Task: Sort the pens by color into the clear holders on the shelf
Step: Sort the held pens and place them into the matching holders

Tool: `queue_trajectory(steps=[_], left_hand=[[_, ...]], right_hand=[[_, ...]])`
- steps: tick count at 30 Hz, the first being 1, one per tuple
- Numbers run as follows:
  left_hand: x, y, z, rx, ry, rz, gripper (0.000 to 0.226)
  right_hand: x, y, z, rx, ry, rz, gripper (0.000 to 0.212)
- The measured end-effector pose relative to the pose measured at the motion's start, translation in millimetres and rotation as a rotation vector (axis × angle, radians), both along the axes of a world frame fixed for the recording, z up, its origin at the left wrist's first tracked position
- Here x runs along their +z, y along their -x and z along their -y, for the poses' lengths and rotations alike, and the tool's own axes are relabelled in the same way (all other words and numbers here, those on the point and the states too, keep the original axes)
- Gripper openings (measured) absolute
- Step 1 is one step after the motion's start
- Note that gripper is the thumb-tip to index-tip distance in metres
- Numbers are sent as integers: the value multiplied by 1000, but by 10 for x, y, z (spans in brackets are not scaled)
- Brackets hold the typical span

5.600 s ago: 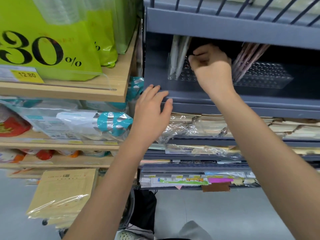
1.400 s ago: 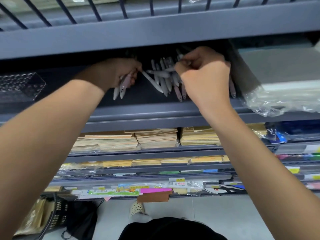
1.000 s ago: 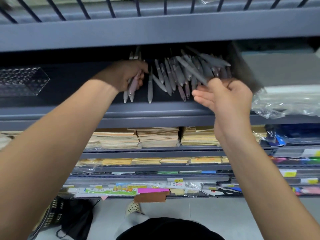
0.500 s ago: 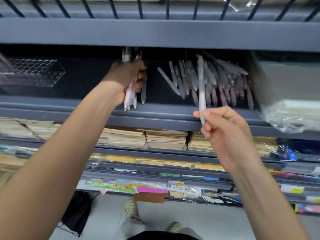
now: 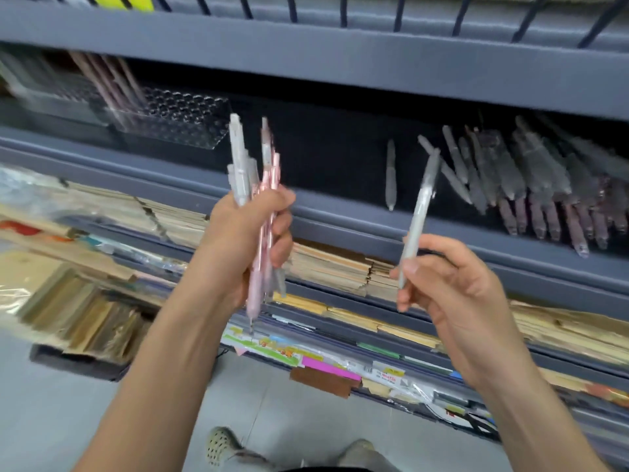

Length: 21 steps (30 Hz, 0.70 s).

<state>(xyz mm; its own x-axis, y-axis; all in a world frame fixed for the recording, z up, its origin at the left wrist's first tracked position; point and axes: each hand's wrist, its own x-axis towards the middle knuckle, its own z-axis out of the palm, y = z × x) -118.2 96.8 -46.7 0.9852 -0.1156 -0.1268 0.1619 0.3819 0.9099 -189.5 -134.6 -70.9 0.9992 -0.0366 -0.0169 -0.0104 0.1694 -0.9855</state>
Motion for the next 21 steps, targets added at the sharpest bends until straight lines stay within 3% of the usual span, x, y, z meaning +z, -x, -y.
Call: queue_trajectory(steps=[10,15,18,21], left_hand=[[-179,389,-1855,314,-52,21,22],[-200,357,-2920,330,-124,24,14],[-183,258,-3451,314,-153,7,19],[-131,107,-3848,284,-145,-6,23]], right_hand=[[-6,-283,-1780,159,23,-31,31],[-52,-462,-2839,231,26,-15,23],[12,-591,-3406,248,-4,27,33],[86,-753,-3865,201,12,46,24]])
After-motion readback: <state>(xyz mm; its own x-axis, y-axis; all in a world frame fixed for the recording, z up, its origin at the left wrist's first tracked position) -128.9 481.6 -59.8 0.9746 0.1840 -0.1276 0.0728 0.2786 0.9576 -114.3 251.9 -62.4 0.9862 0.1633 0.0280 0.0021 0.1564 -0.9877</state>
